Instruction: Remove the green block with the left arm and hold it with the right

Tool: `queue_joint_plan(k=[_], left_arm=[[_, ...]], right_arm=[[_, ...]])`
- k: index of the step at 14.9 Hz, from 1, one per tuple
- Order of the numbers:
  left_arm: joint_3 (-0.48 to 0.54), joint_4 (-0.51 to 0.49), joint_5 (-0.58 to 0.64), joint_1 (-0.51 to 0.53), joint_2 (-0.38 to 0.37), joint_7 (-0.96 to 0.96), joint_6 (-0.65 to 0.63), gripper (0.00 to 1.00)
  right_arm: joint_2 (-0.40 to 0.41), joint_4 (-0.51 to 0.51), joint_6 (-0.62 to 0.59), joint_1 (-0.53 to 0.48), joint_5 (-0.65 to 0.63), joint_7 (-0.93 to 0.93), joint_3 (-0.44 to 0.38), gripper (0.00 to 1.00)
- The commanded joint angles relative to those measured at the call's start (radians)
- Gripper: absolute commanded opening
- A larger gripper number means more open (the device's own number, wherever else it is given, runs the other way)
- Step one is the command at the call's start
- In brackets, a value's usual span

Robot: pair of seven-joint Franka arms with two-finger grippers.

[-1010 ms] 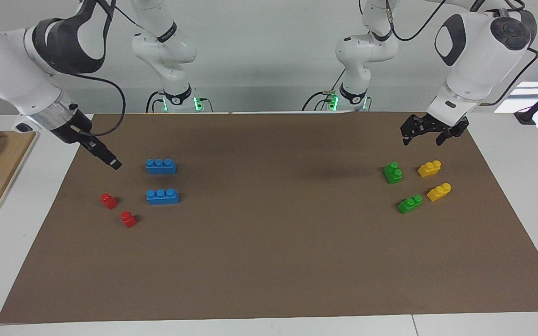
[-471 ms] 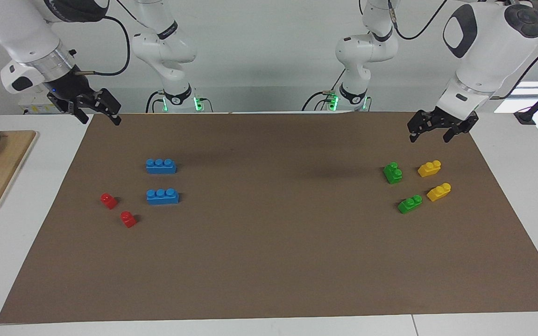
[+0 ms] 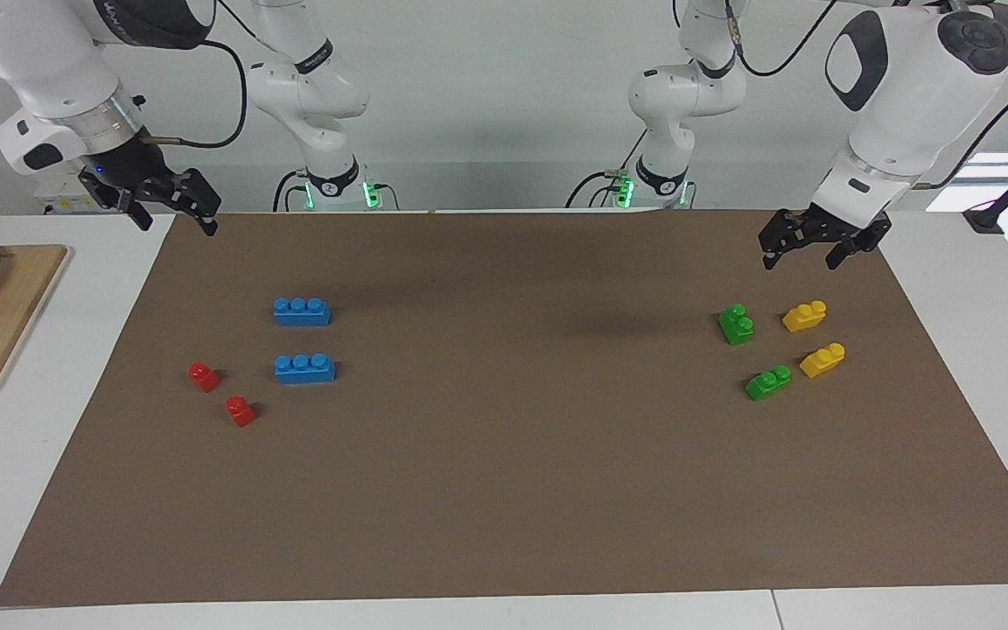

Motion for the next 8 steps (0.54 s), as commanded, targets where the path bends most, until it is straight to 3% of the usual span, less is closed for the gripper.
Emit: queue_joint_plan(k=[1, 8], left_arm=[[0.014, 0.027, 0.000, -0.019, 0.015, -0.019, 0.015, 1.00], [0.017, 0.025, -0.002, -0.025, 0.015, -0.057, 0.026, 1.00]], right_arm=[[0.001, 0.004, 0.001, -0.008, -0.025, -0.025, 0.007, 1.00], [0.001, 0.004, 0.004, -0.010, -0.033, -0.028, 0.007, 1.00]])
